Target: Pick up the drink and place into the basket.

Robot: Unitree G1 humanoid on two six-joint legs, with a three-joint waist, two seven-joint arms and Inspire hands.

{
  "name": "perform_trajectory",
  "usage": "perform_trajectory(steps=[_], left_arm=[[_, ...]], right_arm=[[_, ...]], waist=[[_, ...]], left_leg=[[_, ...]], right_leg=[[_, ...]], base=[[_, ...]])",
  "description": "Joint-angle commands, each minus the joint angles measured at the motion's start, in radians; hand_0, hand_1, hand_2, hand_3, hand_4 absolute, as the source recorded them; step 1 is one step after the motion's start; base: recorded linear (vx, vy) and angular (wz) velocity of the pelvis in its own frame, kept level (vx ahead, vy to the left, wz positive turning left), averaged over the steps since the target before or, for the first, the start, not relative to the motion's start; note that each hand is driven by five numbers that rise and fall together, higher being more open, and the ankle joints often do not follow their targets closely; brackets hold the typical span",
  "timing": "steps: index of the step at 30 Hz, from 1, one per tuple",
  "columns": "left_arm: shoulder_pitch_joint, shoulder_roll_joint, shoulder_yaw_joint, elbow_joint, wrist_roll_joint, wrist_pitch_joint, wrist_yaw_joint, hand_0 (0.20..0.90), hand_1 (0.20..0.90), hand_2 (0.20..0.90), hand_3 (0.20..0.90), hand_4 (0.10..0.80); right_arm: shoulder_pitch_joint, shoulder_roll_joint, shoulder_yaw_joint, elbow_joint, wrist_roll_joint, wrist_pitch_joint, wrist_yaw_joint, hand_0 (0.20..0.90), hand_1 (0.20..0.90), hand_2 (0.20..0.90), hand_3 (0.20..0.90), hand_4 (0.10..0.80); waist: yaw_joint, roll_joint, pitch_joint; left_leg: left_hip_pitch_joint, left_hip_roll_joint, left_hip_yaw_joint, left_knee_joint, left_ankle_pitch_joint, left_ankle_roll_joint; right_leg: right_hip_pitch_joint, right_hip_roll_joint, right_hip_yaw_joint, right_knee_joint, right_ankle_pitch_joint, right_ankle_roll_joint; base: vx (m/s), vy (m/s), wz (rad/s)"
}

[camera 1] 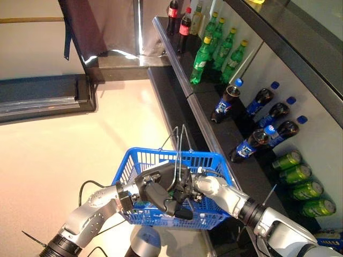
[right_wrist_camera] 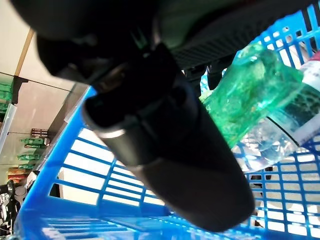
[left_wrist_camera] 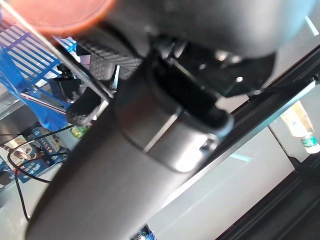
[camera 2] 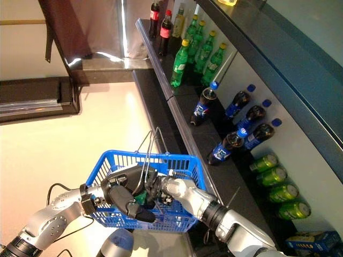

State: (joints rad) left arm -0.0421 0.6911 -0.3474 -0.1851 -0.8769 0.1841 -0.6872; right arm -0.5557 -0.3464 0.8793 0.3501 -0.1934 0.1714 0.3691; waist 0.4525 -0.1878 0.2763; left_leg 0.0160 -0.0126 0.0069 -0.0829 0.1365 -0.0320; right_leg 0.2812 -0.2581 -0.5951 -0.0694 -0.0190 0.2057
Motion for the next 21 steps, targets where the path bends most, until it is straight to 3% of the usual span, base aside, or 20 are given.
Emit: perform_trajectory(steps=[1, 12, 21], left_arm=[[-0.221, -0.245, -0.038, -0.401, -0.221, -0.231, -0.182, 0.3, 0.3, 0.3, 0.2, 0.1], [-0.183, -0.231, 0.034, -0.362, -0.153, -0.304, -0.058, 0.3, 0.3, 0.3, 0.2, 0.1], [-0.14, -0.222, 0.141, -0.293, -0.063, -0.387, 0.082, 0.3, 0.3, 0.3, 0.2, 0.1]], right_arm=[[-0.077, 0.008, 0.028, 0.02, 0.027, -0.036, -0.028, 0.9, 0.9, 0.9, 0.9, 0.8], [-0.054, -0.036, -0.05, -0.05, 0.061, -0.028, -0.09, 0.9, 0.9, 0.9, 0.9, 0.8], [0.029, -0.069, -0.196, -0.155, 0.085, -0.012, -0.226, 0.9, 0.9, 0.9, 0.9, 0.8]], waist=[[0.005, 0.052, -0.239], [-0.002, 0.054, -0.237], [-0.041, 0.073, -0.238]], left_leg=[[0.07, -0.008, -0.029, -0.001, -0.128, 0.007], [0.08, -0.004, -0.024, -0.002, -0.127, 0.008], [0.085, 0.0, 0.001, -0.004, -0.127, 0.015]], right_leg=[[-0.084, 0.012, 0.047, 0.044, 0.093, -0.016], [-0.082, 0.009, 0.049, 0.049, 0.095, -0.015], [-0.097, 0.003, 0.069, 0.054, 0.098, -0.012]], base=[[0.0, 0.0, 0.0], [0.0, 0.0, 0.0], [-0.006, 0.006, -0.04]])
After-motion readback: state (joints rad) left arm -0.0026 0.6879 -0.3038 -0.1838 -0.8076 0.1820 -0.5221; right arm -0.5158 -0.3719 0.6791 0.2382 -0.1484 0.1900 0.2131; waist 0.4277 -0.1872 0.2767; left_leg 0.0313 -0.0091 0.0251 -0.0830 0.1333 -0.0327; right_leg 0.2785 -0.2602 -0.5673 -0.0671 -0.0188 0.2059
